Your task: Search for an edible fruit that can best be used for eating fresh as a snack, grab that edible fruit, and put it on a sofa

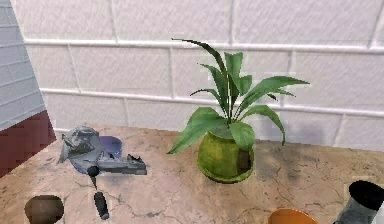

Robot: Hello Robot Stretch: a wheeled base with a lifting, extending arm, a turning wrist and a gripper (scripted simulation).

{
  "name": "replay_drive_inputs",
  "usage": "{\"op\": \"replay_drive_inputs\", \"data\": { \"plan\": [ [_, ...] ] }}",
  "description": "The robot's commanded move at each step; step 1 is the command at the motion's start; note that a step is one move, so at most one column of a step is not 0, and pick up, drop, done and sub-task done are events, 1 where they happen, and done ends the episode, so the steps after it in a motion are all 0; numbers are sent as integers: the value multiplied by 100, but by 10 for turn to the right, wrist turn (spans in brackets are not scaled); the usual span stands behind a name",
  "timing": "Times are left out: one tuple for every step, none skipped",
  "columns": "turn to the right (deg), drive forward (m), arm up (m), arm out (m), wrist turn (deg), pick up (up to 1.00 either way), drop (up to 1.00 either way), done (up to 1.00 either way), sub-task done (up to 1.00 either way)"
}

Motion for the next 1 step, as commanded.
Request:
{"op": "replay_drive_inputs", "data": {
  "plan": [
    [0,0,50,0,0,0,0,0,0]
  ]
}}
